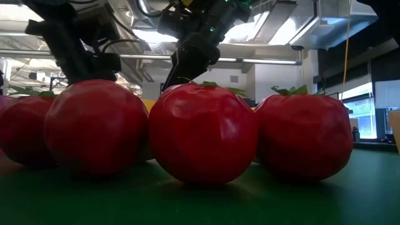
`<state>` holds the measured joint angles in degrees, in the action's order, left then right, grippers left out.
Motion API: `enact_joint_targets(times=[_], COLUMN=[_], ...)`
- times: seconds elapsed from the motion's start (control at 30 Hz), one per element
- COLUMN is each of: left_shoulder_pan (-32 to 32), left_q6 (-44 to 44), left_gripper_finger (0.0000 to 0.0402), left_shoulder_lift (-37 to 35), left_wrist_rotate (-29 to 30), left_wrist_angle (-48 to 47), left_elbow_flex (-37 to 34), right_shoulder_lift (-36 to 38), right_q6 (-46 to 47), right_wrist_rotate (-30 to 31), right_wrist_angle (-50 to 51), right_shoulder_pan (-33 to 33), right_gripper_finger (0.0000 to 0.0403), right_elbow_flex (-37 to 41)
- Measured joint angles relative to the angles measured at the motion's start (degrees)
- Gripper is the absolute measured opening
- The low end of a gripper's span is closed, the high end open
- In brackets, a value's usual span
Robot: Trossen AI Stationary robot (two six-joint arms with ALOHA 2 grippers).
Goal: Sort produce into baskets
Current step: Put the brown mushroom into the transparent bin
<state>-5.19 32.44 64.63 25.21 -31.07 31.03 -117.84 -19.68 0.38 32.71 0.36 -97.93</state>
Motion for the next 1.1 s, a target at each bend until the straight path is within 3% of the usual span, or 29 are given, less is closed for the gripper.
enact_joint_targets(times=[0.2,0.43,0.67,0.9,1.1], left_shoulder_pan=[-5.25,-6.62,-6.6,-6.6,-6.6], left_q6=[-2.83,-4.47,-3.3,-2.48,-2.39], left_gripper_finger=[0.0209,0.0209,0.0209,0.0209,0.0209], left_shoulder_lift=[0.03,-1.7,-11.62,-22.2,-25.54], left_wrist_rotate=[-0.03,-0.5,-0.71,-0.7,-0.7], left_wrist_angle=[1.44,2.93,-6.03,-6.27,-6.26], left_elbow_flex=[0.0,0.02,3.52,4.13,4.13], right_shoulder_lift=[-0.01,-4.57,-8.91,-9.15,-12.88], right_q6=[0.04,-1.58,0.03,4.6,9.23], right_wrist_rotate=[-0.12,-2.88,-0.98,-0.23,-2.98], right_wrist_angle=[-1.17,-19.98,-29.51,-32.84,-35.63], right_shoulder_pan=[0.0,-0.34,-1.87,-5.51,-5.84], right_gripper_finger=[0.0271,0.0271,0.0271,0.0271,0.0271], right_elbow_flex=[0.05,1.46,1.53,1.51,1.51])
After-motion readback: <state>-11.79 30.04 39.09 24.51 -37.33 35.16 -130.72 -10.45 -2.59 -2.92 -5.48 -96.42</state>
